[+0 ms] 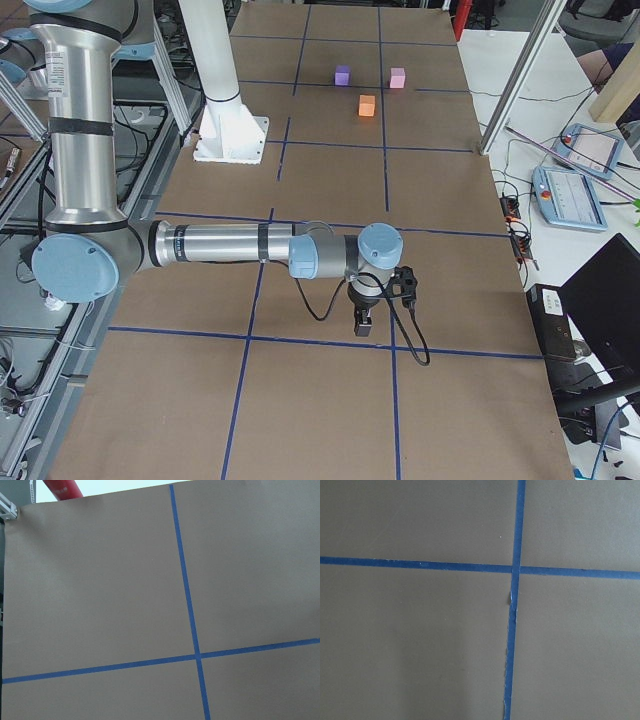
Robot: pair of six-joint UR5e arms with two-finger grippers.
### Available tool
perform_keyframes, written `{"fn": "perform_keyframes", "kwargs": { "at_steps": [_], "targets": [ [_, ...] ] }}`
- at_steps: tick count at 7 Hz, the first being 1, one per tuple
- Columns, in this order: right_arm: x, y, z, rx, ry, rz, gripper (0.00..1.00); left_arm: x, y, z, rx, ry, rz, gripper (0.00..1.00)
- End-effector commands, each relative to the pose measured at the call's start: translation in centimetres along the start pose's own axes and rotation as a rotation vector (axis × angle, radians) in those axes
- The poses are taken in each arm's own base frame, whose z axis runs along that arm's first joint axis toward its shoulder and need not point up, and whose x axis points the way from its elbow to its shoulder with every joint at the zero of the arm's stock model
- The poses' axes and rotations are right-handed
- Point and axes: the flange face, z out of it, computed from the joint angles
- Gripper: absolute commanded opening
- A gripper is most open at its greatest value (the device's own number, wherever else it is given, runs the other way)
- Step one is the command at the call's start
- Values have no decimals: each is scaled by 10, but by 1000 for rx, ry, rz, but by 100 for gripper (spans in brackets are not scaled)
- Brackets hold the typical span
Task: Arrange blocks in a line
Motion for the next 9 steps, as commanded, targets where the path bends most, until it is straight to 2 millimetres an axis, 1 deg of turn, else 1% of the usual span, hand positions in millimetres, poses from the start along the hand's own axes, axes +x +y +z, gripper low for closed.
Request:
{"fn": "perform_keyframes", "kwargs": {
  "at_steps": [1, 3, 4, 5, 6, 7, 8, 9],
  "targets": [
    [0, 0, 0, -1, 0, 1, 100, -3, 3, 3, -9, -2, -8, 100],
    [0, 0, 0, 0, 0, 0, 100, -2, 3, 6, -11, 4, -11, 100],
    [0, 0, 0, -1, 0, 1, 100, -9, 20, 13, -21, 8, -11, 100],
    [0, 0, 0, 0, 0, 0, 100, -5, 23, 10, 37, 4, 38, 100],
    [0, 0, 0, 0, 0, 0, 100, 4, 18, 11, 66, 7, 84, 100],
    [0, 0, 0, -1, 0, 1, 100, 39, 10, 43, 15, 38, 113, 100],
    [0, 0, 0, 0, 0, 0, 100, 88, -3, 70, -7, 74, 79, 100],
    [0, 0, 0, -1, 0, 1, 100, 137, -10, 83, 12, 118, 47, 100]
  ]
}}
